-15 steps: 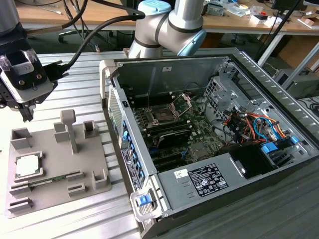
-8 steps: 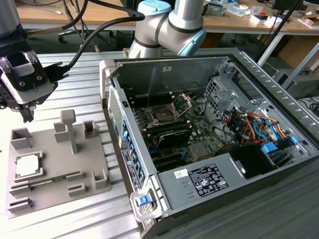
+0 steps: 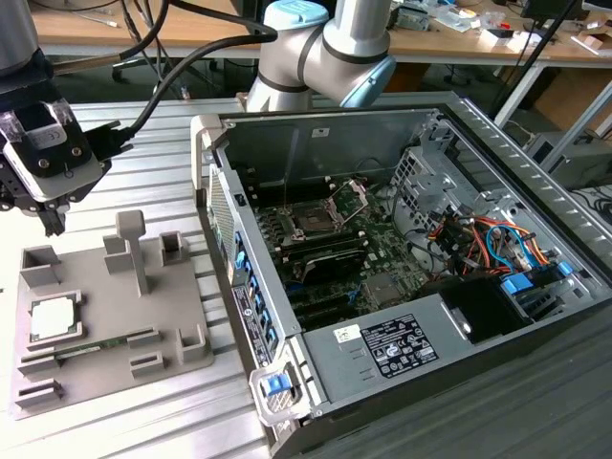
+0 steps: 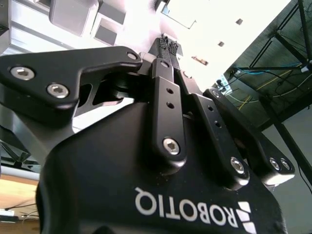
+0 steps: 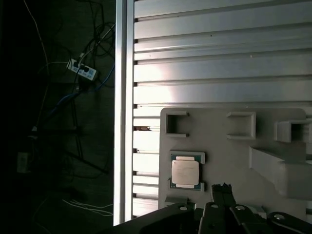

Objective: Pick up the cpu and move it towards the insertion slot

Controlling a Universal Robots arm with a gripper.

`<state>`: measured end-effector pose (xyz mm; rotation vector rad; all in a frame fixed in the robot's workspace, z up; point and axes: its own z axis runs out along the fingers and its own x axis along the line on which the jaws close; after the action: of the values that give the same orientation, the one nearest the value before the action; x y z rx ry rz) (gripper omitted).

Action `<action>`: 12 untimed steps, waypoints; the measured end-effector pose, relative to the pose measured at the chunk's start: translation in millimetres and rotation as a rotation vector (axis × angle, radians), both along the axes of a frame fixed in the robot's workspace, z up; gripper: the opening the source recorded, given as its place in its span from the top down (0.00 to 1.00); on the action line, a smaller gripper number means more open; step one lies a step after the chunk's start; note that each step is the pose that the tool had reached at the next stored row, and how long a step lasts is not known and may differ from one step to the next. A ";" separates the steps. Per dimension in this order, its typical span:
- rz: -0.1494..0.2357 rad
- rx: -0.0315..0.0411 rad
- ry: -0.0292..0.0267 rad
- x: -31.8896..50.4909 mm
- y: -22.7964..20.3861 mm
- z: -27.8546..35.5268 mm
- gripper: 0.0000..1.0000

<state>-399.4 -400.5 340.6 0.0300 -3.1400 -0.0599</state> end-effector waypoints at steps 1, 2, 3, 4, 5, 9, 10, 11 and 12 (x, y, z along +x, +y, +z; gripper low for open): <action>0.000 0.0000 0.0000 0.0 0.0 -1.3 0.89; 0.000 0.0001 0.0000 0.0 0.0 -1.6 0.89; 0.000 0.0001 0.0000 0.0 0.0 -1.8 0.89; 0.000 0.0001 -0.0001 0.0 0.0 -2.1 0.89; 0.000 0.0001 0.0000 0.0 0.0 -2.2 0.89; 0.000 0.0001 0.0000 0.0 0.0 -3.5 0.89; 0.000 0.0001 0.0000 0.0 0.0 -3.7 0.89; 0.000 0.0001 0.0000 0.0 0.0 -4.0 0.89; 0.000 0.0001 -0.0001 0.0 0.0 -4.3 0.89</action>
<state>-399.4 -400.5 336.3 0.0300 -3.1401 -0.0601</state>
